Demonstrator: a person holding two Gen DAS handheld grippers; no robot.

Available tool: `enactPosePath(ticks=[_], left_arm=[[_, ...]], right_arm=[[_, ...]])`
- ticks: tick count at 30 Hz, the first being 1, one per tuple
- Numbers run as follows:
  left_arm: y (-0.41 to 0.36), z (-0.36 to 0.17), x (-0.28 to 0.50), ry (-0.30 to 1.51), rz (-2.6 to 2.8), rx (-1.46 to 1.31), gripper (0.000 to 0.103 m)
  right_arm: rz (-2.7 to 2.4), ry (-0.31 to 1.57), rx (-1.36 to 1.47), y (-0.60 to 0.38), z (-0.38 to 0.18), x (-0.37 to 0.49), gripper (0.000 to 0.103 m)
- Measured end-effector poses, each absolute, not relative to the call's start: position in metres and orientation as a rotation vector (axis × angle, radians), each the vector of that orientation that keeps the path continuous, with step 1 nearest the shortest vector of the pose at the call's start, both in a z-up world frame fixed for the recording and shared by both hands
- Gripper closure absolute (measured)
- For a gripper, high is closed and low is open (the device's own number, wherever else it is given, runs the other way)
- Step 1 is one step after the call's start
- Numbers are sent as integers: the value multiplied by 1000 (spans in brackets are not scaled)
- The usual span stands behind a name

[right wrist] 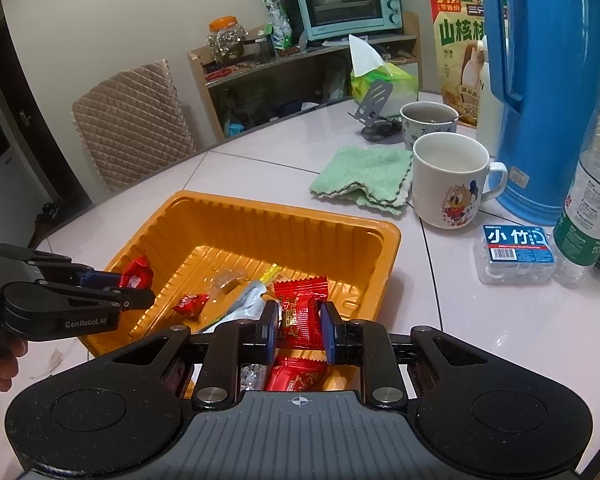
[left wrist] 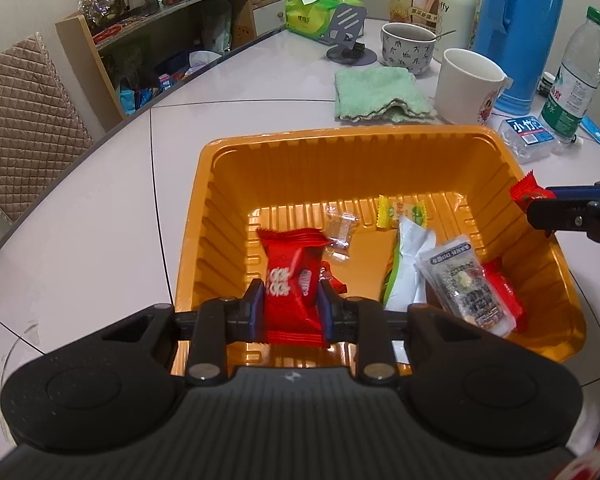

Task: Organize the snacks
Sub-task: 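Open the left gripper to drop the large red packet into the tray, then open the right gripper to drop the small red packet into the tray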

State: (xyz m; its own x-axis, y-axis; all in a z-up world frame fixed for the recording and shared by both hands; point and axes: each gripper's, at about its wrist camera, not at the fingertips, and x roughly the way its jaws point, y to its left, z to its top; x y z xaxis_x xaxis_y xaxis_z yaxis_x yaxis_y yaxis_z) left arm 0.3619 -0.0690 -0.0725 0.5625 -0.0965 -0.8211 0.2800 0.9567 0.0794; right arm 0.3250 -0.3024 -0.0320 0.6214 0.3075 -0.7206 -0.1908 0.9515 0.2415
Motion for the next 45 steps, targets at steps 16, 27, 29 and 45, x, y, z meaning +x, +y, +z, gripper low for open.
enactPosePath(ticks=[16, 27, 29, 45], left_arm=[[-63, -63, 363, 917, -213, 174, 76], [-64, -58, 370, 908, -202, 140, 76], [-64, -57, 371, 906, -200, 137, 76], [-60, -56, 372, 900, -177, 109, 69]], right_arm=[[272, 866, 154, -303, -40, 335, 80], [257, 867, 134, -299, -43, 347, 80], [256, 867, 132, -299, -44, 349, 80], [263, 821, 98, -292, -47, 361, 79]])
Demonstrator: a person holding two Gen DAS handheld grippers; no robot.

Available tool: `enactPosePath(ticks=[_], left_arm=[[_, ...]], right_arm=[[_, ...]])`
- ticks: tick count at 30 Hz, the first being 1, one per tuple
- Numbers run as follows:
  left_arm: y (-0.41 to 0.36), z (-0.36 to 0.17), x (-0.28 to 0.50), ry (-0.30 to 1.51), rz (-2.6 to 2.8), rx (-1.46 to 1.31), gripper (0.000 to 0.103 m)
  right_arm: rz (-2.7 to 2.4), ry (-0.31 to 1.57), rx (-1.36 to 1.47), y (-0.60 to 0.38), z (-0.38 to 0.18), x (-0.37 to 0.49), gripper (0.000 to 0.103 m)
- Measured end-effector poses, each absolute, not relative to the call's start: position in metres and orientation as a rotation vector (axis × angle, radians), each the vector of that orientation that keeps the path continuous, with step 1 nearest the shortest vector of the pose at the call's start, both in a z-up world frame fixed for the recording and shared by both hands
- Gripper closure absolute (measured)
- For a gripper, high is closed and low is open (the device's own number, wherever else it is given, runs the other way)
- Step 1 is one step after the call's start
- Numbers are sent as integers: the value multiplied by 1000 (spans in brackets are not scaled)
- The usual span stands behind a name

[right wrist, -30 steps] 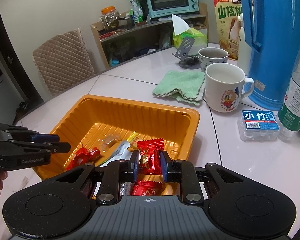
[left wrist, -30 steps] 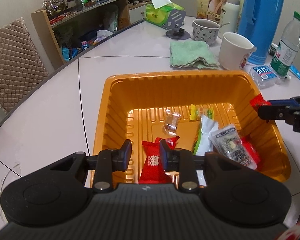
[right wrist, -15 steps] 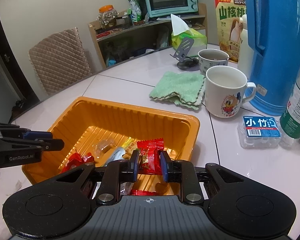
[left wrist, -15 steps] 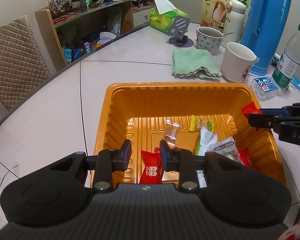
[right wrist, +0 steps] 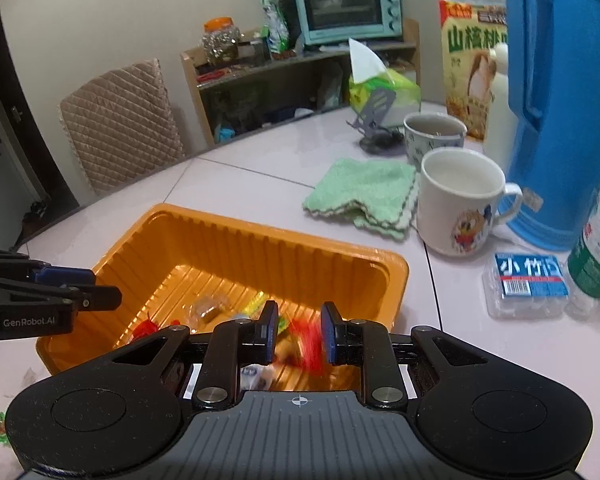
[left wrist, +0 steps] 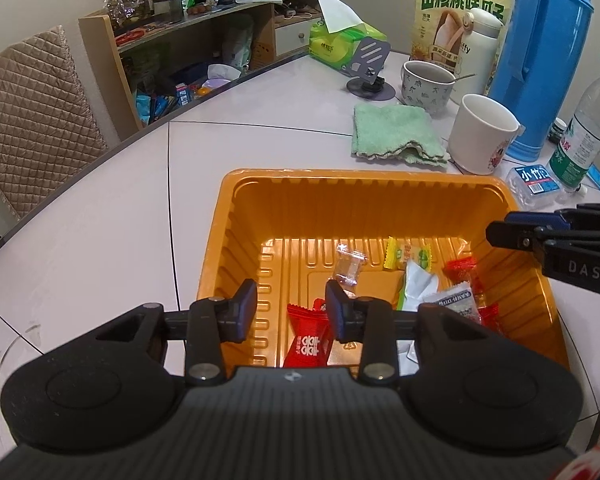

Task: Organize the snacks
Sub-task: 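Open the right gripper to drop the small red packet into the tray, then move both tools back toward the green candy and red packet on the table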

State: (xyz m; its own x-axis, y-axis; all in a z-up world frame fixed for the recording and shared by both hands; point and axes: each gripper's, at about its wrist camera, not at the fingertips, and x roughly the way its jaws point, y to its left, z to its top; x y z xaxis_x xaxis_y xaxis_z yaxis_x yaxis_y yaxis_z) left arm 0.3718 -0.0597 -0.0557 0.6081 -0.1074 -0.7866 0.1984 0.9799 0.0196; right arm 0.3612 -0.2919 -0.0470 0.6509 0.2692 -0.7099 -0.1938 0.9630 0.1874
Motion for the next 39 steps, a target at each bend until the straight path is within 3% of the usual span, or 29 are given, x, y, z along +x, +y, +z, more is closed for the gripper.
enactPosePath(ticks=[1, 2, 3, 5, 20, 39], left_arm=[[-60, -56, 371, 901, -176, 107, 68], [-60, -56, 371, 902, -175, 106, 67], [-60, -56, 370, 903, -175, 103, 63], [-59, -55, 368, 903, -174, 98, 61], [-56, -43, 337, 896, -138, 22, 41], [-43, -18, 249, 884, -78, -67, 35]], right_arm=[[260, 816, 89, -290, -47, 362, 78], [258, 813, 82, -290, -47, 362, 69], [259, 813, 79, -289, -47, 362, 54], [259, 797, 96, -291, -46, 359, 42], [285, 837, 162, -292, -37, 327, 28], [327, 881, 159, -285, -18, 263, 25]])
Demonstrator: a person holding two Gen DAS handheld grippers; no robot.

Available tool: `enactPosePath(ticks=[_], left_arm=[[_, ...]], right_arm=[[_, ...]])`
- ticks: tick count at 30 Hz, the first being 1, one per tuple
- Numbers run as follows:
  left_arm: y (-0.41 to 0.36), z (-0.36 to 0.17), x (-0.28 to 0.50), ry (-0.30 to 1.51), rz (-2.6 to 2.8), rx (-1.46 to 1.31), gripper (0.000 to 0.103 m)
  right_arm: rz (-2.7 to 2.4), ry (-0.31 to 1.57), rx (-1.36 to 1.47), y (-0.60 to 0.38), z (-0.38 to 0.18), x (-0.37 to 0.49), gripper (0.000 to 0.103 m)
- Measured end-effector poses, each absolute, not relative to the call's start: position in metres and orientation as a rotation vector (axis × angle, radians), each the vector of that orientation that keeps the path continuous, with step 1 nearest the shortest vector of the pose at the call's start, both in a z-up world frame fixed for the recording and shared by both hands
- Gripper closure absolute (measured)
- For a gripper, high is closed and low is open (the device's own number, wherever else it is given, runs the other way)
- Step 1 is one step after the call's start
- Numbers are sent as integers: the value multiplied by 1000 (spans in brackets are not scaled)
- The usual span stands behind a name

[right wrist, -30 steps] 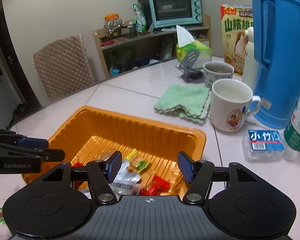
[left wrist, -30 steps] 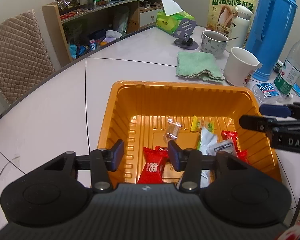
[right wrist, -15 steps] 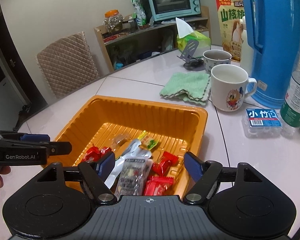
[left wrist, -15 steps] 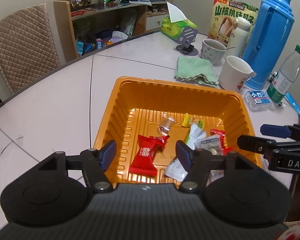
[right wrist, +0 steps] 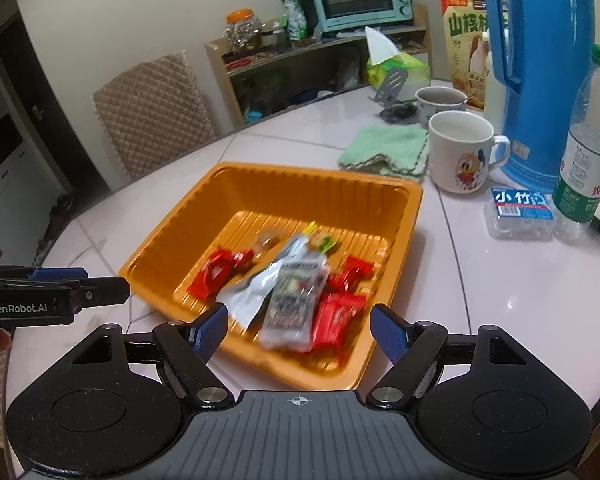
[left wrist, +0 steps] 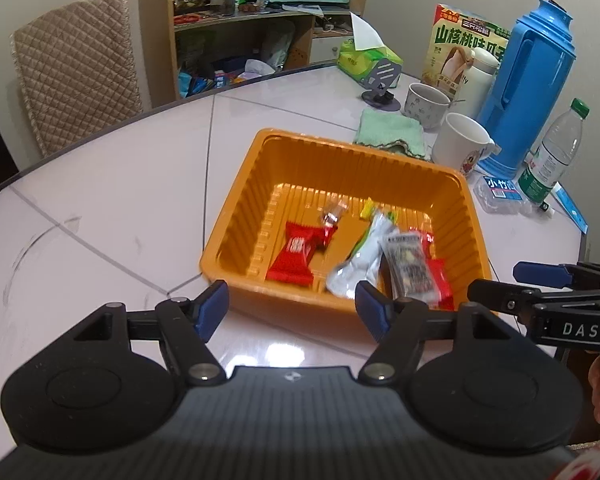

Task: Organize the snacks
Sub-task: 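Move both tools back toward the green candy and red packet on the table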

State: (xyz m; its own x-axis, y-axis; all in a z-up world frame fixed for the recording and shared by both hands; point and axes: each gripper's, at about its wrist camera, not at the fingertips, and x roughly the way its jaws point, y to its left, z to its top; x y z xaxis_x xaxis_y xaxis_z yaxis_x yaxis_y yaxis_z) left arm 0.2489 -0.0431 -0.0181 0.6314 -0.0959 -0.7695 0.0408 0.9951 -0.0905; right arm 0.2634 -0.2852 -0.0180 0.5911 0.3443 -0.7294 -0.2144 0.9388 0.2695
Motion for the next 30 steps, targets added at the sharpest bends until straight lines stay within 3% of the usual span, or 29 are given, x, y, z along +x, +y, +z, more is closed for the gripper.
enactPosePath(ticks=[30], left_arm=[[-1, -35, 107, 961, 78, -157, 35]], right_arm=[[527, 970, 62, -221, -29, 175, 25]])
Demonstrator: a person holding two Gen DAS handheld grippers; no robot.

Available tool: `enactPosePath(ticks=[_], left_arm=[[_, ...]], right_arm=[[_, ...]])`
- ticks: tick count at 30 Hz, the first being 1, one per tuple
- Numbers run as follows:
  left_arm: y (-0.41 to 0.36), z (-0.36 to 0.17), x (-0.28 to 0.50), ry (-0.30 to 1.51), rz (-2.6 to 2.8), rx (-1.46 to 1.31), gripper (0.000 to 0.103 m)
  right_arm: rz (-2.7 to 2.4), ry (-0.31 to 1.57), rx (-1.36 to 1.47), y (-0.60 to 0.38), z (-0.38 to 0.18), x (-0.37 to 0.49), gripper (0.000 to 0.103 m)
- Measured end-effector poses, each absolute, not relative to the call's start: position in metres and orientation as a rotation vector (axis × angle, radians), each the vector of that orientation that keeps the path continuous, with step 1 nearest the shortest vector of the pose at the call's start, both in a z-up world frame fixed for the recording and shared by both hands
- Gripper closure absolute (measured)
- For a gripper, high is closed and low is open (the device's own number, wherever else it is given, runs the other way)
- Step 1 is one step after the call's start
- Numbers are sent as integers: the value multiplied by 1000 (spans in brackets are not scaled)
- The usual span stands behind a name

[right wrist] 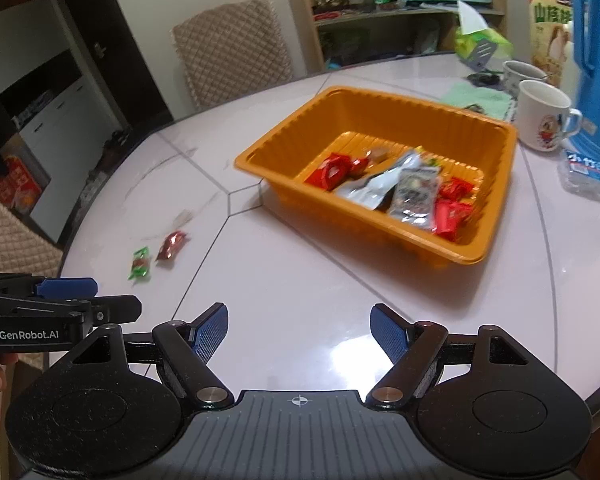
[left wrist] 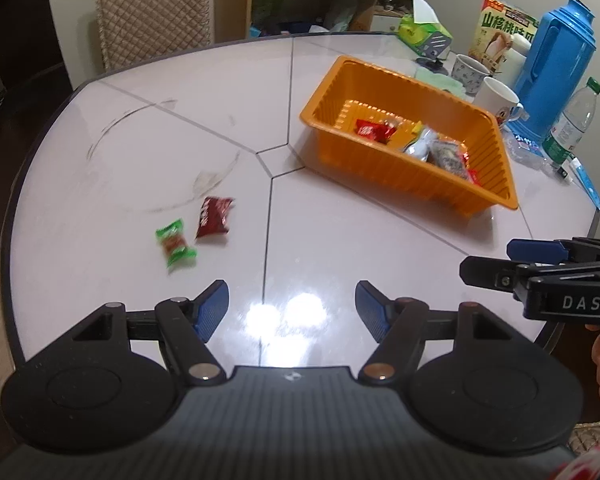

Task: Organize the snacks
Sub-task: 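Move both tools back toward the green candy and red packet on the table, then grasp the green-wrapped candy with the left gripper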

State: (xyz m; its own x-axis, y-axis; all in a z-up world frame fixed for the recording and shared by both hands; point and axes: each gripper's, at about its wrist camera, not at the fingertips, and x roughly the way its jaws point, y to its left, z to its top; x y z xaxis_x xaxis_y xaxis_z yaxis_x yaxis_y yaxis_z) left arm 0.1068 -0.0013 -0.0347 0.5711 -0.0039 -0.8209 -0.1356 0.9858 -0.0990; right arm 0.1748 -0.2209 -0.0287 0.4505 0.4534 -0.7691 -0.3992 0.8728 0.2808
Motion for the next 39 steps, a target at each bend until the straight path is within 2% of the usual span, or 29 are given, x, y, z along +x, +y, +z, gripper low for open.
enactPosePath(ticks=[17, 31, 39], left_arm=[[30, -45, 86, 984, 176, -197, 35], [54, -57, 97, 975, 265, -234, 36], [67, -64, 116, 945, 287, -232, 41]], right_arm=[[604, 1049, 11, -176, -54, 169, 25], [642, 1042, -4, -142, -62, 186, 25], [655, 1025, -10, -123, -67, 203, 25]])
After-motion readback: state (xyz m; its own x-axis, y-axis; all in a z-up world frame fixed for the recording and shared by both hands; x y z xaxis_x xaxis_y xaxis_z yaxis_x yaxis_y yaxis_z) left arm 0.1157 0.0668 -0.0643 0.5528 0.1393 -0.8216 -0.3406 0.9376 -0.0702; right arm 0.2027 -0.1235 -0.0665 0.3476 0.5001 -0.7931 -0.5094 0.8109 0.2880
